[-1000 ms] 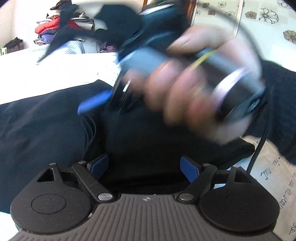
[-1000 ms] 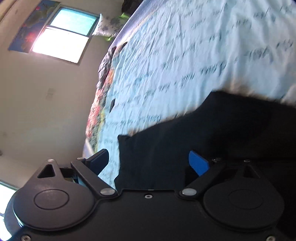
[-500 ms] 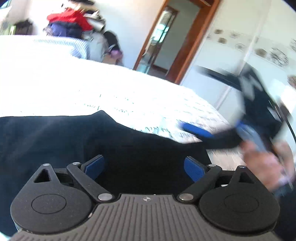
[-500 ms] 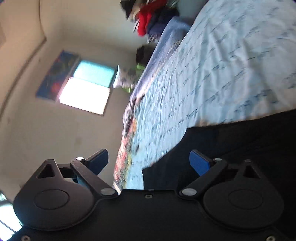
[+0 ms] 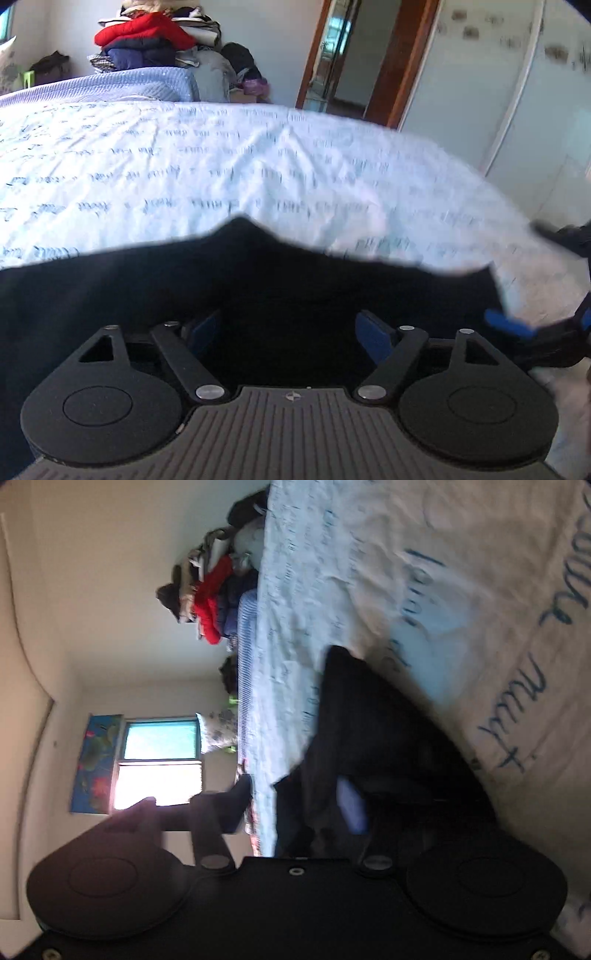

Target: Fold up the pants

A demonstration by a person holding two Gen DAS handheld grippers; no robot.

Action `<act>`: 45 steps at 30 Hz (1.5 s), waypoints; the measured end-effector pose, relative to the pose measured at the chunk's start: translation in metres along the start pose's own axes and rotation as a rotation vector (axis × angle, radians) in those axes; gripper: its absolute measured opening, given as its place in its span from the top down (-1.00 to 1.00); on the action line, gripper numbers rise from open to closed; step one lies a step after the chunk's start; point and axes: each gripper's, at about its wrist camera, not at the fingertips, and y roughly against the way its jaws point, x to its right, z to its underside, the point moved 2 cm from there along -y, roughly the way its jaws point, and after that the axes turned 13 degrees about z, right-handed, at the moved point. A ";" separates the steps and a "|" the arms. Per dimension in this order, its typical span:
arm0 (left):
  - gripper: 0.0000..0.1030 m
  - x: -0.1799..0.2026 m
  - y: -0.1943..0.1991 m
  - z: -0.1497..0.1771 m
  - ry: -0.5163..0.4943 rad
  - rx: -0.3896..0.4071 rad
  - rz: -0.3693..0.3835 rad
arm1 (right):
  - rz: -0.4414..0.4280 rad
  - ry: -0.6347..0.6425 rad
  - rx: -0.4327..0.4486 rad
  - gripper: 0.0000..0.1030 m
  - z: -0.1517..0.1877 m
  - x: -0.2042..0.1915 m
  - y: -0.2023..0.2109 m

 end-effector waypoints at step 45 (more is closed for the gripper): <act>-0.64 -0.124 0.158 0.056 0.547 0.104 -0.065 | 0.109 0.199 -0.239 -0.72 0.060 -0.040 -0.058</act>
